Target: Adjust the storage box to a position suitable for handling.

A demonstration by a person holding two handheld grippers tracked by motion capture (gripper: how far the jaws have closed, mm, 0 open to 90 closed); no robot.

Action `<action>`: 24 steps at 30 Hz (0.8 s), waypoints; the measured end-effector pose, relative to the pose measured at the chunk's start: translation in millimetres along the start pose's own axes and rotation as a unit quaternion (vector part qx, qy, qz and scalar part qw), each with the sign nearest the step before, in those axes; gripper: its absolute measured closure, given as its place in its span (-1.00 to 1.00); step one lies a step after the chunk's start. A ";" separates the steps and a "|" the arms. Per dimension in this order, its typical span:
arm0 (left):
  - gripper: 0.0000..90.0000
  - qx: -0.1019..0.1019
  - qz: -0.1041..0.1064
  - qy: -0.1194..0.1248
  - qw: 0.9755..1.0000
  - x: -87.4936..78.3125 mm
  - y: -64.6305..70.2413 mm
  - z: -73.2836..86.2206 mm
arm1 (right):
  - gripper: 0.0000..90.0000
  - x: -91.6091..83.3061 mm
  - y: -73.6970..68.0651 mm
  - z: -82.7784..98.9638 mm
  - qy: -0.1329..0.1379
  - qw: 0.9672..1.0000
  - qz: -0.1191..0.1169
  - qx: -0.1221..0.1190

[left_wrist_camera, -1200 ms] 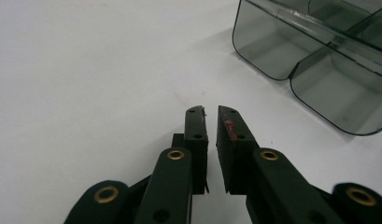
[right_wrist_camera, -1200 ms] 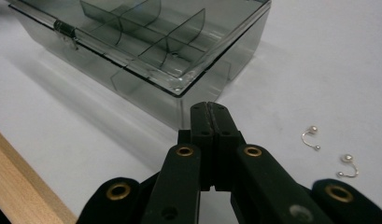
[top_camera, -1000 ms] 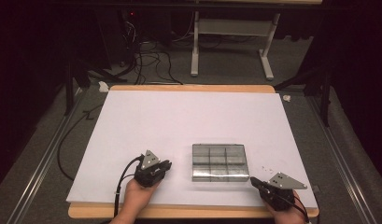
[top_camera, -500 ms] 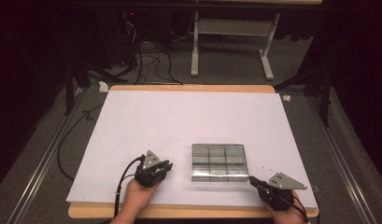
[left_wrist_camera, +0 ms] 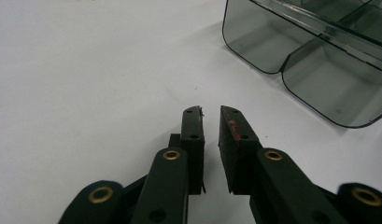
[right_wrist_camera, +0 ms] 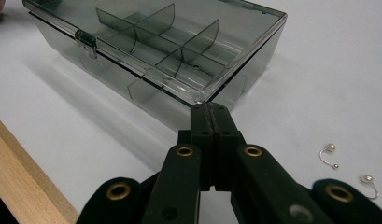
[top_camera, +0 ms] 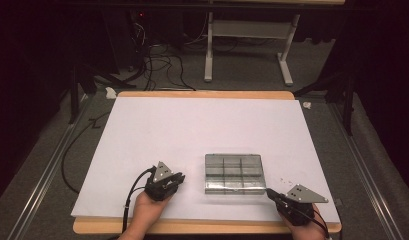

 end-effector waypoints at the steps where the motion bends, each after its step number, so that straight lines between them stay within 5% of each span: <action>1: 0.77 0.000 0.000 0.000 1.000 0.0 0.0 0.0 | 1.00 0.0 0.0 0.0 0.000 1.000 0.000 0.002; 7: 0.76 0.010 0.002 -0.003 1.000 -0.3 2.7 -0.8 | 1.00 0.4 0.7 -0.2 0.000 1.000 0.000 0.000; 13: 0.68 0.022 0.042 0.033 0.998 -11.4 28.1 -9.3 | 1.00 0.5 0.6 -0.3 -0.001 1.000 0.000 0.002; 17: 0.58 0.039 0.060 0.033 0.997 -12.7 41.9 -10.5 | 1.00 1.1 1.3 -0.5 0.001 1.000 0.000 0.001; 24: 0.39 0.032 0.080 0.038 0.996 -17.4 51.9 -11.7 | 1.00 1.5 1.3 -0.9 -0.001 1.000 0.000 0.002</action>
Point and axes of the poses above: each handheld gripper's, and its own axes: x roughly forward along the jaws, z roughly out of its underside, y roughly to its right, the point moved 3 cm from there along x, roughly forward along the jaws, and after that the axes turned 7 degrees about -z, right-handed, at the moved point
